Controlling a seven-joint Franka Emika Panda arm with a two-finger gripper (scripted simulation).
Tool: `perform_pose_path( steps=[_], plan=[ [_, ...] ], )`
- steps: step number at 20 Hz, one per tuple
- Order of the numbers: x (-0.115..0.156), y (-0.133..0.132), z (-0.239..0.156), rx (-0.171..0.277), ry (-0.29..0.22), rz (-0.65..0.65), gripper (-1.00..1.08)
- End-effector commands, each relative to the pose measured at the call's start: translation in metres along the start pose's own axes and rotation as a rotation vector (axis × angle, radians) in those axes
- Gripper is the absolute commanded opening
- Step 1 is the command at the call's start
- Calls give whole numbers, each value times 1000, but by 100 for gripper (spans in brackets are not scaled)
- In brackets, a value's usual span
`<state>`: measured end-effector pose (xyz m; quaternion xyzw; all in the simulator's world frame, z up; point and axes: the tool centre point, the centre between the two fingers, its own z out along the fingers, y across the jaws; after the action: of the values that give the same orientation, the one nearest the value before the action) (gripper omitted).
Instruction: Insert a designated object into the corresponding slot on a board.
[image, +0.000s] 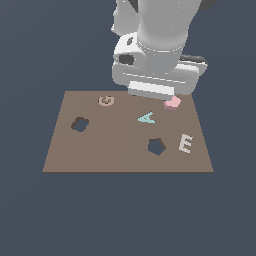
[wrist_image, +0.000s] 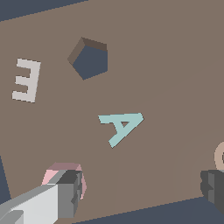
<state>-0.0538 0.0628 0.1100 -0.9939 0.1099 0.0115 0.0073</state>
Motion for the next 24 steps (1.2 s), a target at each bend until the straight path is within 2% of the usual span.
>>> perform_pose_path(
  steps=[1,12,24],
  plan=[
    [-10,-10,9,-1,4,51,100],
    [-42,-56,44,-5,19,254,100],
    [-53,-82,62,-7,27,355,100]
  ],
)
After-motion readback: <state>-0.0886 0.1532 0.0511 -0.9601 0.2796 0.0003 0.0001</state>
